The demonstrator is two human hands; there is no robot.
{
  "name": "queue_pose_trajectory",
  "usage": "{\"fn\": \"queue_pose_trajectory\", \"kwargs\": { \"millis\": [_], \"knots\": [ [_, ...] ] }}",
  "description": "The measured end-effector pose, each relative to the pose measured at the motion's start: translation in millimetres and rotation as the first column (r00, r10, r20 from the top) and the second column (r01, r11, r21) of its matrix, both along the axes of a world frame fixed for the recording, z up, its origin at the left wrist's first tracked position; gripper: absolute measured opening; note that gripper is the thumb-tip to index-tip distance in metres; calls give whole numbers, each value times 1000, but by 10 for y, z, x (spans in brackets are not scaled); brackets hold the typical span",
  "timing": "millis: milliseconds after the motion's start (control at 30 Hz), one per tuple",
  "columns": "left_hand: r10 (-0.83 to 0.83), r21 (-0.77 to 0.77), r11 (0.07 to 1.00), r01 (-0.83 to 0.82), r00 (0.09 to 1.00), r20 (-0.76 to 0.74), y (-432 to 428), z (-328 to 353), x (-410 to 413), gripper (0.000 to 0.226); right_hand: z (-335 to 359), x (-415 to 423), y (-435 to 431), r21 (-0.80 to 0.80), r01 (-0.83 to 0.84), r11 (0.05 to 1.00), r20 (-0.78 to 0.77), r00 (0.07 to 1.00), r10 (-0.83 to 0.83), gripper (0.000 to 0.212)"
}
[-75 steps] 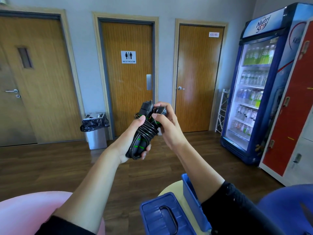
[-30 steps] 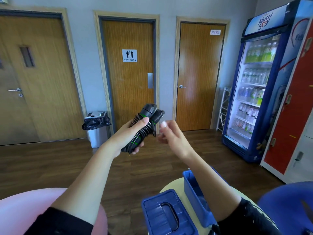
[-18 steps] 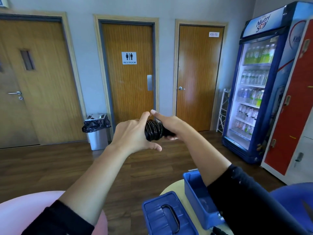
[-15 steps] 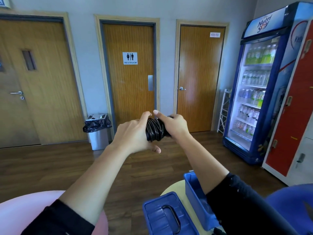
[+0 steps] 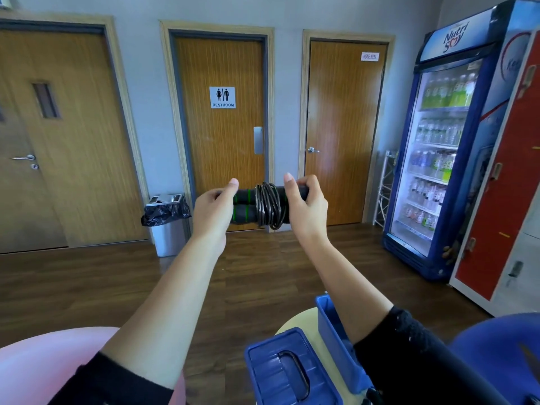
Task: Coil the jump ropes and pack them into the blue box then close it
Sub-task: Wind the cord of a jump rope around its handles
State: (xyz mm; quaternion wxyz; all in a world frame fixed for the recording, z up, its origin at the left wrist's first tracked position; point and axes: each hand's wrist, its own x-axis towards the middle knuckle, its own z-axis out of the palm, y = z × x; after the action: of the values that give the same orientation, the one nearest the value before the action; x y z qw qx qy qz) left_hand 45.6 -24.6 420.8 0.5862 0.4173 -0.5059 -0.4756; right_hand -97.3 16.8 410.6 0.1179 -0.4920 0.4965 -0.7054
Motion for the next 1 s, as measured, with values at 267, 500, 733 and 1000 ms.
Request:
{"fn": "queue_pose_trajectory", "kwargs": {
  "millis": [267, 500, 733, 1000],
  "knots": [
    [403, -551, 800, -236, 892, 202, 148, 75, -39, 30, 76, -42, -45, 152, -171, 973, 67, 984, 163, 27],
    [318, -451, 875, -177, 912, 258, 171, 71, -78, 30, 166, -33, 41, 20, -49, 999, 39, 998, 49, 29],
    [380, -488, 834, -259, 910, 167, 120, 19, -123, 34, 94, -55, 25, 15, -54, 998, 2, 999, 54, 26],
    [301, -368, 899, -240, 947, 117, 44, -146, -319, 32, -48, -251, 7, 100, -39, 994, 4, 999, 39, 32]
  ]
}}
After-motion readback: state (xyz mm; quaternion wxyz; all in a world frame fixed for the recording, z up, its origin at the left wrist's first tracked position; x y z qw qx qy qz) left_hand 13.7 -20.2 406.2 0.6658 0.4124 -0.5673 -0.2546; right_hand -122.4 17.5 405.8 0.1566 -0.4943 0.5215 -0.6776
